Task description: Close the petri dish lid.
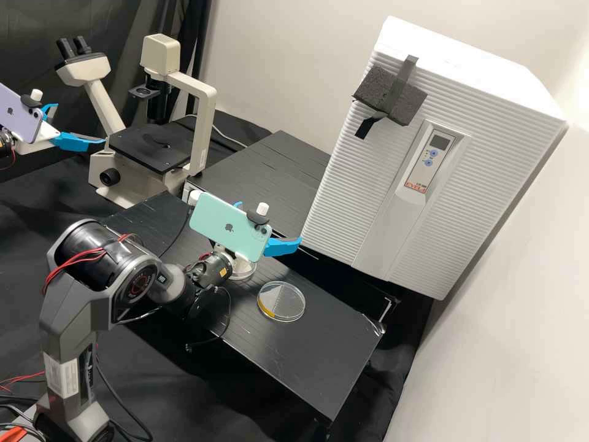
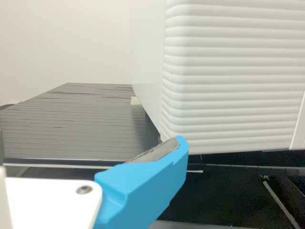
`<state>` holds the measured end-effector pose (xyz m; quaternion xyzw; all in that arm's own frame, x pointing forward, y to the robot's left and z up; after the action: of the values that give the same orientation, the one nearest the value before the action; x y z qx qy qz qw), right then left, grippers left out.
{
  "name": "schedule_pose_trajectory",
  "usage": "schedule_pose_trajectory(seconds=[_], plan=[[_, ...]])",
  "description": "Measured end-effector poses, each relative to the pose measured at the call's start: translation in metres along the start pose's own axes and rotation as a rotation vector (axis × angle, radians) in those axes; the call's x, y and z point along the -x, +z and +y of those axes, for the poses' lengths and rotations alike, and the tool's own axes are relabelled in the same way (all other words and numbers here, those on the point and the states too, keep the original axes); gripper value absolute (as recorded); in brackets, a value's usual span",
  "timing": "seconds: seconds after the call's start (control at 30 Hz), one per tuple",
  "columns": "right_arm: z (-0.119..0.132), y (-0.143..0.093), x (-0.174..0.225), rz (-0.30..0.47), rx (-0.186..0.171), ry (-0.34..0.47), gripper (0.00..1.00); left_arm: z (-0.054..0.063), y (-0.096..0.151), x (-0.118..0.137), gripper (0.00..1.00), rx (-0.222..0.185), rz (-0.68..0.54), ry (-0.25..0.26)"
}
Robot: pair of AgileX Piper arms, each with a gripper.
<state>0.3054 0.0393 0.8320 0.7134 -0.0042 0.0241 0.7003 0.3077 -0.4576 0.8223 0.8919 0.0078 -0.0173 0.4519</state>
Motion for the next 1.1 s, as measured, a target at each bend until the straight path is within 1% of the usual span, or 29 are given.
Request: schedule_pose_trajectory(seconds=[0.27,0.3,0.4,0.53,0.57,0.67,0.77,0.93,1.03,1.1], plan=[[0.000,0.001,0.001,-0.001,0.000,0.002,1.00,0.000,0.000,0.000,1.00,0.000,0.000,0.000],[0.001,0.002,0.003,0.000,0.005,0.001,1.00,0.000,0.000,0.000,1.00,0.000,0.000,0.000],[0.005,0.007,0.013,-0.023,0.008,0.009,1.00,0.000,0.000,0.000,1.00,0.000,0.000,0.000],[0.017,0.014,0.033,-0.026,-0.006,0.073,1.00,0.000,0.000,0.000,1.00,0.000,0.000,0.000],[0.020,0.014,0.039,-0.020,-0.016,0.093,1.00,0.000,0.000,0.000,1.00,0.000,0.000,0.000],[0.030,0.017,0.053,-0.003,-0.027,0.143,1.00,0.000,0.000,0.000,1.00,0.000,0.000,0.000],[0.037,0.021,0.068,0.011,-0.044,0.188,1.00,0.000,0.000,0.000,1.00,0.000,0.000,0.000],[0.039,0.032,0.083,-0.014,-0.053,0.207,1.00,0.000,0.000,0.000,1.00,0.000,0.000,0.000],[0.041,0.041,0.089,-0.046,-0.044,0.208,1.00,0.000,0.000,0.000,1.00,0.000,0.000,0.000],[0.041,0.047,0.092,-0.070,-0.046,0.211,1.00,0.000,0.000,0.000,1.00,0.000,0.000,0.000]])
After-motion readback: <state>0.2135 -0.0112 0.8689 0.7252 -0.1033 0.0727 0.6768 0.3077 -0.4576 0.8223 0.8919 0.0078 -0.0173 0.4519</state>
